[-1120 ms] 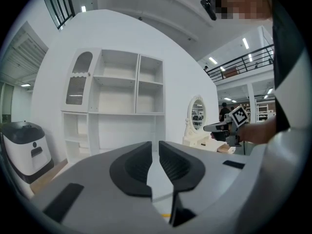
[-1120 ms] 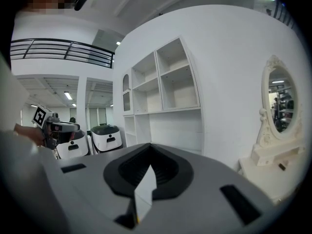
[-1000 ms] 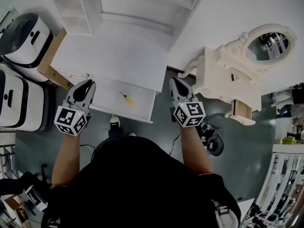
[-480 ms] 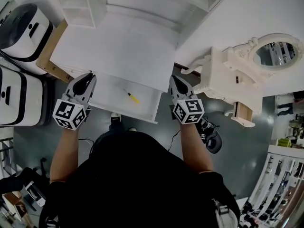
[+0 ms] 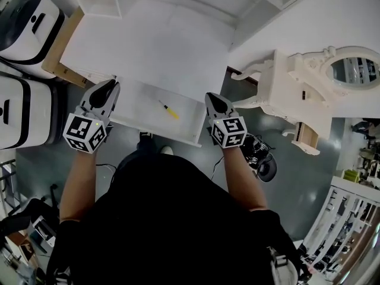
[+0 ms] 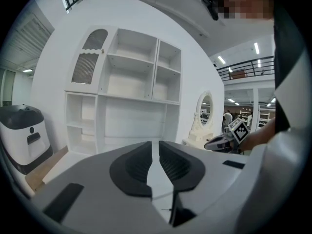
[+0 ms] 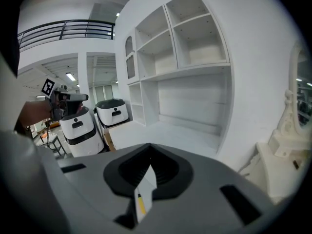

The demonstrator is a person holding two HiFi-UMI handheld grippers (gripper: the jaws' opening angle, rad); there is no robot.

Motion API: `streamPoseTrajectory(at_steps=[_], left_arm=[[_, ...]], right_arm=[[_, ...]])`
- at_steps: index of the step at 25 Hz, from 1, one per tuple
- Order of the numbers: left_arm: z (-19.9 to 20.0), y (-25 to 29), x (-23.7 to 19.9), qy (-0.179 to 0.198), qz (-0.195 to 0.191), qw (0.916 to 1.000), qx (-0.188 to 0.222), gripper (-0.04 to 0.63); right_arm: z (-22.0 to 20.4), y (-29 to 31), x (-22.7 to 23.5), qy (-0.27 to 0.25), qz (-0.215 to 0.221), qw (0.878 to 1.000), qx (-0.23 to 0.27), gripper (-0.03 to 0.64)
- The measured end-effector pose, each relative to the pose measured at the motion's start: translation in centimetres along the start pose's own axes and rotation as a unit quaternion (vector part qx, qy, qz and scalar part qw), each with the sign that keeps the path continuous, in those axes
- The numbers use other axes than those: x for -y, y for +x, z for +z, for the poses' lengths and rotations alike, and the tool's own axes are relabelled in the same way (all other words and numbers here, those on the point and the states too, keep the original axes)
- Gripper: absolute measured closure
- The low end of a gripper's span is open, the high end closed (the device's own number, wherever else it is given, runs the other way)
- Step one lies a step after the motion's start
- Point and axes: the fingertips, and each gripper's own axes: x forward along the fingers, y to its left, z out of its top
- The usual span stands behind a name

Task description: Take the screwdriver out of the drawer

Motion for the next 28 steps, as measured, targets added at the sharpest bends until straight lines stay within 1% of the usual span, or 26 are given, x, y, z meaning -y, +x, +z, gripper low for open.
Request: streamPoseTrajectory(at_steps=[7, 12, 17, 21, 28], left_arm=[[-1.9, 0.7, -1.8, -0.010, 0.003, 0.9997, -0.021, 0.535], [-3.7, 1.0, -2.8, -0.017, 0.002, 0.9991, -0.039, 0.535], [-5.2, 1.6, -3.7, -0.015, -0.001, 0.9985, -0.053, 0.535], [-6.2, 1.9, -4.8, -0.031, -0.001, 0.9978, -0.058, 0.535], [-7.4, 2.9, -6.9, -0.037, 0.004, 0.9969, -0.069, 0.535]], right_arm=[[-3.9, 3.5, -1.9, -0.010, 0.027, 0.998, -0.053, 0.604], [-6.9, 5.5, -3.2, -0.020, 0.049, 0.994, -0.099, 0.602], [-9.6, 7.5, -4.0, -0.024, 0.063, 0.989, -0.129, 0.601], [-12.1, 8.9, -4.5, -0.032, 0.071, 0.985, -0.153, 0.601], [-16.2, 11.7, -5.2, -0.042, 0.085, 0.978, -0.187, 0.600]])
